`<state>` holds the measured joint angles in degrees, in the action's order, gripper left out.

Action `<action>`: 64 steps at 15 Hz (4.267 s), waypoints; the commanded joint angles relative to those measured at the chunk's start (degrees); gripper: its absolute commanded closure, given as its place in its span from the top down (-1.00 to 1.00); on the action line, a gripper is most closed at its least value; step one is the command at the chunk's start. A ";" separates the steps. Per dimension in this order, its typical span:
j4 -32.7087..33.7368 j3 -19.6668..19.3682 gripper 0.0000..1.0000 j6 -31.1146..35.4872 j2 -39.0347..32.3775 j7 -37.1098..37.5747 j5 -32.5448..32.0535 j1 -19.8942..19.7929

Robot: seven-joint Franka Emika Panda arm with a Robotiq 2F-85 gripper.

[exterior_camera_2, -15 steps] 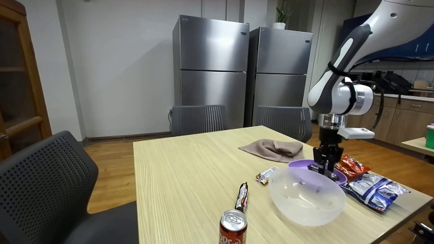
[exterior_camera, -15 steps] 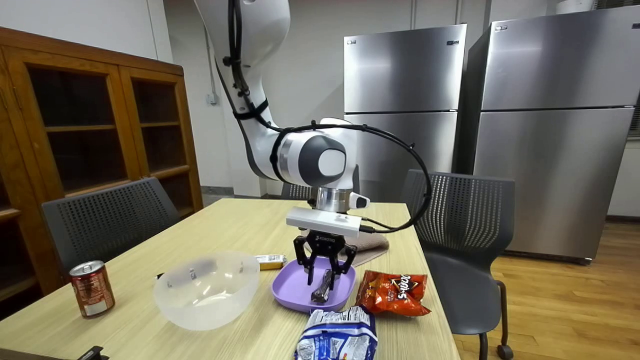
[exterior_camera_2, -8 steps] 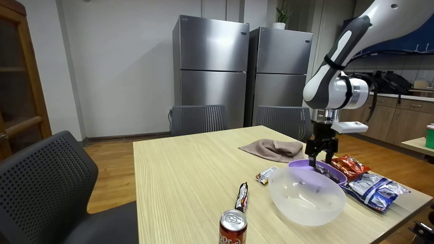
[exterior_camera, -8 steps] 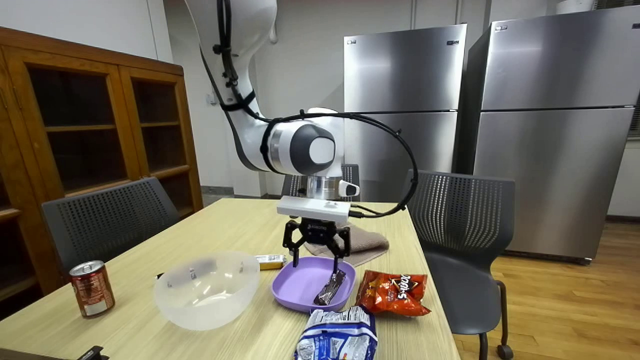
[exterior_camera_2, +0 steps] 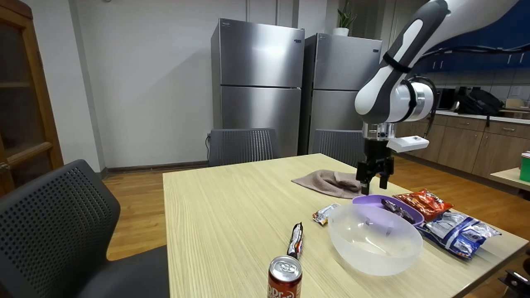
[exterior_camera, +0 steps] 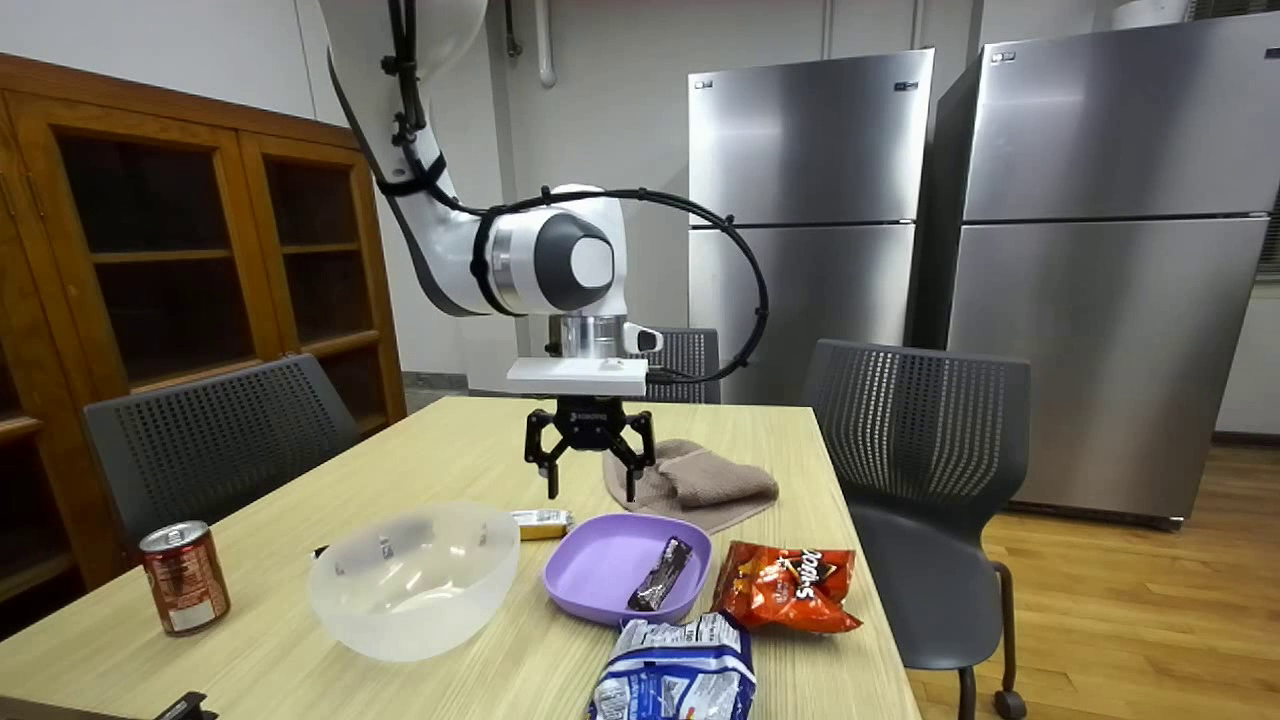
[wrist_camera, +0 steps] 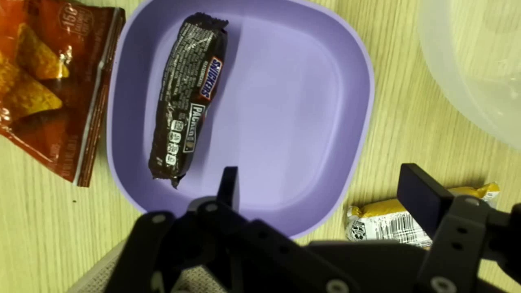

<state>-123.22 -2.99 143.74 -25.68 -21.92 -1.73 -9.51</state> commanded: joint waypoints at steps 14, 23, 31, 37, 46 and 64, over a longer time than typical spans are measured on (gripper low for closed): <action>-0.52 0.30 1.00 1.60 -0.48 11.95 2.36 2.44; 4.50 -0.53 1.00 2.17 -5.27 33.96 3.18 10.32; 12.21 -0.87 1.00 -0.66 -12.89 43.88 9.36 11.18; 13.30 -0.71 1.00 -0.67 -15.08 45.70 11.76 11.46; 10.91 -0.67 -0.33 1.27 -13.47 45.14 13.23 11.24; 8.82 -4.56 -0.67 1.43 -7.32 41.77 9.56 10.41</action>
<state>-112.09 -6.59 145.61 -35.64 21.84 9.86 1.65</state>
